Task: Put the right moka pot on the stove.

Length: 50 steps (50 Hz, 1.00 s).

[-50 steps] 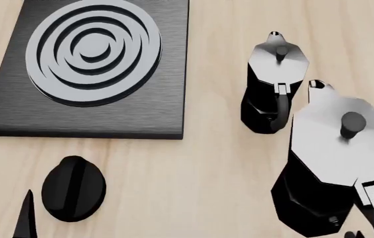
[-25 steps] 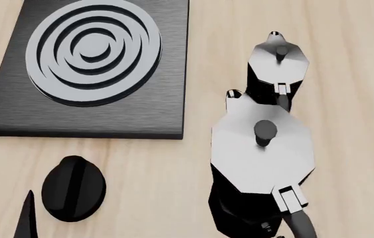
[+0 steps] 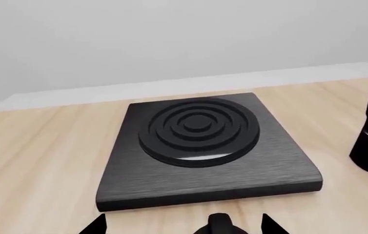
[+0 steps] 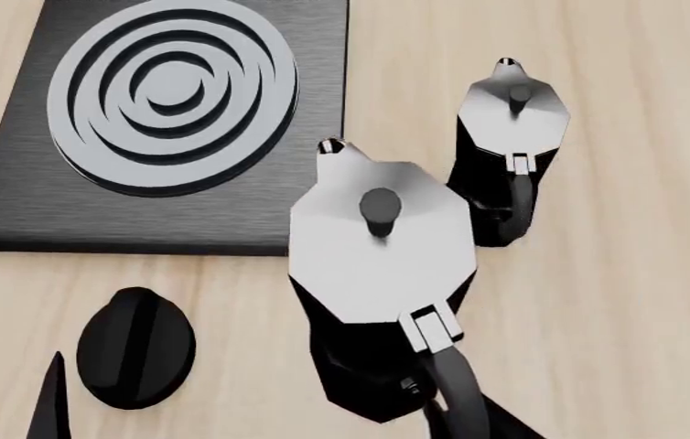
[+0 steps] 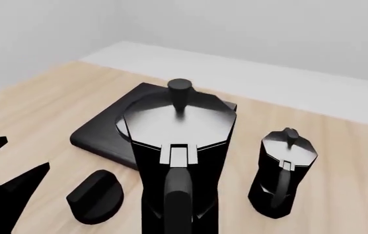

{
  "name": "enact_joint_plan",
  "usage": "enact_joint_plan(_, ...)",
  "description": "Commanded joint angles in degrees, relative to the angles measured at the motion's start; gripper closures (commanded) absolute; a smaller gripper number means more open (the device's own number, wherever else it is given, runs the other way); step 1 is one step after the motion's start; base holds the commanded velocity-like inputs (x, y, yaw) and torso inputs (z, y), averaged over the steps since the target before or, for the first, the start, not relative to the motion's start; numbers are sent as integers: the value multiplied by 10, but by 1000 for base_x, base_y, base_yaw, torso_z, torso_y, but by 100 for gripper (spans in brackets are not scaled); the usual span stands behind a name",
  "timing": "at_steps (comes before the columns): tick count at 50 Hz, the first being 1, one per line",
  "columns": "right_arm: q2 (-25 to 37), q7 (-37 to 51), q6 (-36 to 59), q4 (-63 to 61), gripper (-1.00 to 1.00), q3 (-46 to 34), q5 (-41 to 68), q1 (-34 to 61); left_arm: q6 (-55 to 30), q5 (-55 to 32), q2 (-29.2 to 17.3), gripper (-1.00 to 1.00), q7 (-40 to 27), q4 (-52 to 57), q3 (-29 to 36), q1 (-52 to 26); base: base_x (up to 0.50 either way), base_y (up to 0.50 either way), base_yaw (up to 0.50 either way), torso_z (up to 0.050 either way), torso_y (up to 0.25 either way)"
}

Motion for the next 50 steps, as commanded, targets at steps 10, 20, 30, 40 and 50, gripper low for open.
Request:
enact_joint_plan(10,-44,-6,6,45,100,-84,-70,86,9,-3,-2,-100,2,-2,1,2,0,0,0,0,1)
enact_joint_plan(20,-44,2,-21,95,100,-167,-120,169,17,-6,-2,-100,4,-3,0,4,0,0,0,1,0)
enact_joint_plan(30,-103,-42,48,138,100,-163,-205,169,21,0,-3,-100,4,-3,5,6,0,0,0,0,1)
enact_joint_plan(40,-150,-104,102,161,100,-154,-296,172,21,-8,-6,-100,4,-2,2,5,0,0,0,0,1)
enact_joint_plan(50,-160,-195,95,156,100,-171,-411,170,19,-9,-8,-100,2,0,3,4,0,0,0,1,1)
